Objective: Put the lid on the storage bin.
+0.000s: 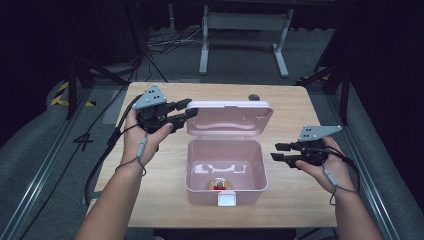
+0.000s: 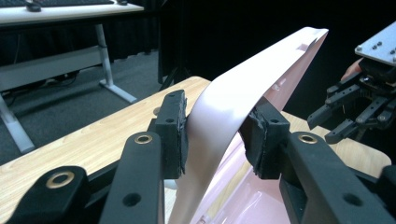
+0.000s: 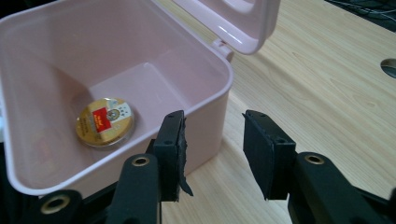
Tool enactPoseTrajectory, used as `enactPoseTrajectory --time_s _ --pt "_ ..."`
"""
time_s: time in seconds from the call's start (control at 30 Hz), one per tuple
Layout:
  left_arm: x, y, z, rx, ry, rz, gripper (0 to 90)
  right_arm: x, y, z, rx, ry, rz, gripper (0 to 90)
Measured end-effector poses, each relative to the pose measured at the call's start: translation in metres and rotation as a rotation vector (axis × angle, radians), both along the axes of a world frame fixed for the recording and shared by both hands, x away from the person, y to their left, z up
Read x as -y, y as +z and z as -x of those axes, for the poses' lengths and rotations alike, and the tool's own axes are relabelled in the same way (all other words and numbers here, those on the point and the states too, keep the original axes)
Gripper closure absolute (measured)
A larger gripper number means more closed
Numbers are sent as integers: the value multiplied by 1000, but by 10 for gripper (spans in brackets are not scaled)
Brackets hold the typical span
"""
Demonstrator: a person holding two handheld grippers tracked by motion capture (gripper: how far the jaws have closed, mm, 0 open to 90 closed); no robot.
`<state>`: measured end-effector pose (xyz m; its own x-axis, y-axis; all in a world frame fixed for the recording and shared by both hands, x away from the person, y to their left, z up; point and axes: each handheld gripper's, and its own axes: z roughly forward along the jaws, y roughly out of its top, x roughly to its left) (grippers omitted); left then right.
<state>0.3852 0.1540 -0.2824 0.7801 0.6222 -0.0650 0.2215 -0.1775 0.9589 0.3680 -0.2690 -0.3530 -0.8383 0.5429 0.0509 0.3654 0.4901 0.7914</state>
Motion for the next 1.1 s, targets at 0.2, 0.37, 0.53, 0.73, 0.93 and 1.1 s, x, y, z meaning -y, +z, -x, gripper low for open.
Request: enactPoseTrajectory --time_s 0.2,0.37,0.53,0.73,0.93,1.1 --pt "2 -7 14 63 18 -4 627 -2 2 6 -6 16 -12 603" --pt "5 -9 26 73 18 -35 614 -2 5 10 -18 29 -41 615" --pt "6 -11 34 64 3 -58 582 -2 6 12 -25 36 -51 646" --pt "4 -14 41 48 -10 -71 539 -4 8 14 -35 57 -88 732" --pt "3 -16 46 43 -14 -96 517 -11 10 15 -31 89 -110 809" --pt "2 -18 50 18 -22 -113 495 -14 12 15 -32 109 -128 878"
